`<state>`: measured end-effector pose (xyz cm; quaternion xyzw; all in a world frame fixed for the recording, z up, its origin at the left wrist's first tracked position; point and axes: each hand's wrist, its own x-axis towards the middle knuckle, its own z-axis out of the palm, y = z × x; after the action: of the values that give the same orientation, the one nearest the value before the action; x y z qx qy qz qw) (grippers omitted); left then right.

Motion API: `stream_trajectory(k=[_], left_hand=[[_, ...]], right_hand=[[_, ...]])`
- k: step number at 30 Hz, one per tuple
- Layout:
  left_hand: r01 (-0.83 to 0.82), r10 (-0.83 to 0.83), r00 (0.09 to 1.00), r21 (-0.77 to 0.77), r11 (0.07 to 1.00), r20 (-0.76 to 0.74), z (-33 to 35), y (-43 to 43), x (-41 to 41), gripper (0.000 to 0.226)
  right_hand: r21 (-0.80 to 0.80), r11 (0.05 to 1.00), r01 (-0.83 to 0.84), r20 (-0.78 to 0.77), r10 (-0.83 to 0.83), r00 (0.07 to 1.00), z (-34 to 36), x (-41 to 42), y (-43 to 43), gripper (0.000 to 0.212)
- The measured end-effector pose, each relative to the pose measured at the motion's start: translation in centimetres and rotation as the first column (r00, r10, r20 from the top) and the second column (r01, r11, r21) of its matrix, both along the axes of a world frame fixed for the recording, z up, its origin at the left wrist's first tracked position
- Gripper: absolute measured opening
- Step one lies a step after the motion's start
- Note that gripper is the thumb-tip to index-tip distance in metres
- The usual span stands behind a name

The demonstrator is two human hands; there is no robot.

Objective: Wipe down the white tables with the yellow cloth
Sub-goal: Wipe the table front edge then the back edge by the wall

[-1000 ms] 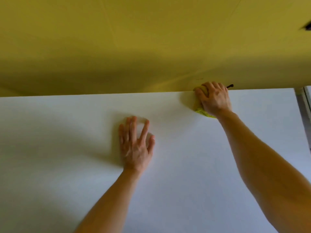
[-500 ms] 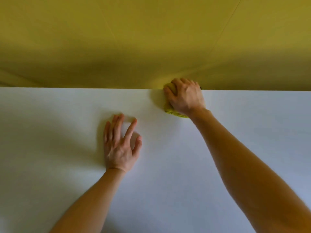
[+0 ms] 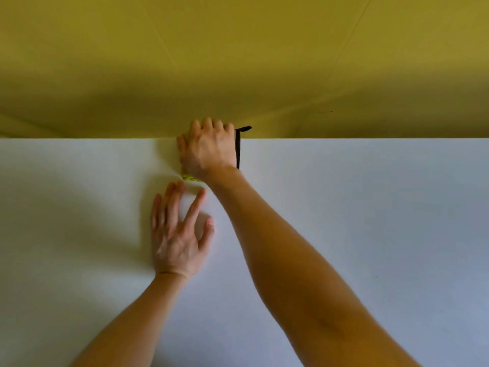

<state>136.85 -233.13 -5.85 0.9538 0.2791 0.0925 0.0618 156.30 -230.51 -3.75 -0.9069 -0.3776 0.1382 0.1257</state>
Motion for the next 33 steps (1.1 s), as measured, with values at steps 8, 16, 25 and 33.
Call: stream_trajectory(k=[8,16,25,33], left_hand=[[0.023,-0.023,0.999,-0.032,0.999,0.023,-0.1,0.1,0.0,0.053],[0.038,-0.037,0.999,-0.041,0.998,0.036,-0.3,0.2,0.0,0.053],[0.02,-0.02,0.999,-0.017,1.0,0.038,-0.2,0.0,0.1,0.053],[0.029,-0.028,0.999,-0.039,0.999,0.033,-0.2,-0.1,0.2,0.054]], right_hand=[[0.055,0.965,0.255,0.051,-0.258,0.965,-0.8,13.1,-23.3,0.049],[0.041,0.947,0.32,0.134,-0.322,0.937,-0.9,6.3,-11.7,0.041],[0.072,0.99,0.118,-0.009,-0.117,0.993,-1.0,6.3,-10.4,0.046],[-0.005,0.82,0.572,0.132,-0.567,0.813,-0.5,12.1,-22.0,0.05]])
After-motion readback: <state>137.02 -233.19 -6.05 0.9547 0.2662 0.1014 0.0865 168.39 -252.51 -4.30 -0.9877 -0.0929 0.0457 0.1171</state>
